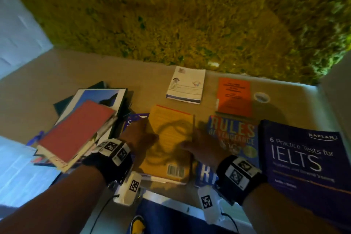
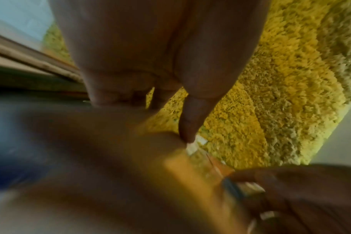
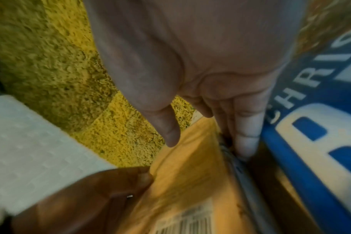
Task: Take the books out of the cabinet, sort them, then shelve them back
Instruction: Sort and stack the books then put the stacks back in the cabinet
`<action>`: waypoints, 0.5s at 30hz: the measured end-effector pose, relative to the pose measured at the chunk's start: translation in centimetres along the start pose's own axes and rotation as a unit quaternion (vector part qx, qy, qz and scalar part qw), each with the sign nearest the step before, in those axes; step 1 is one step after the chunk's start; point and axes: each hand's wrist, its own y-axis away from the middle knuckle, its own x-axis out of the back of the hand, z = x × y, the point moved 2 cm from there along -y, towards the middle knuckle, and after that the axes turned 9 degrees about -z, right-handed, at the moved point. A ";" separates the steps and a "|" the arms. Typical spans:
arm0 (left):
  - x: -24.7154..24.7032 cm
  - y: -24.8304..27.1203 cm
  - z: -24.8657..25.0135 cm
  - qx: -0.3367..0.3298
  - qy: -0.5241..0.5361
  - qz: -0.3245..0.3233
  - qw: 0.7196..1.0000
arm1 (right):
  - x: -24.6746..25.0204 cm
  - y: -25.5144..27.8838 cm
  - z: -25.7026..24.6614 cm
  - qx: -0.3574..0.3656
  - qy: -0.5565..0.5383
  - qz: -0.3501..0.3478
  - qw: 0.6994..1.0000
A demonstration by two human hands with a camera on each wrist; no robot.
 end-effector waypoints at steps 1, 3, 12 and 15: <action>-0.5 0.7 -0.1 -0.006 0.015 -0.018 1.000 | -0.3 0.0 -0.3 -0.010 -0.029 0.008 0.999; -0.7 1.1 -0.6 -0.056 0.074 -0.021 0.995 | -0.7 -0.1 -0.8 -0.012 -0.083 0.019 0.996; 1.2 1.8 -2.1 -0.145 0.350 -0.113 0.919 | -1.7 -1.0 -2.3 -0.019 -0.320 0.110 0.941; 1.1 1.9 -1.8 -0.135 0.391 -0.168 0.895 | -0.7 -1.5 -3.9 -0.006 -0.309 0.112 0.944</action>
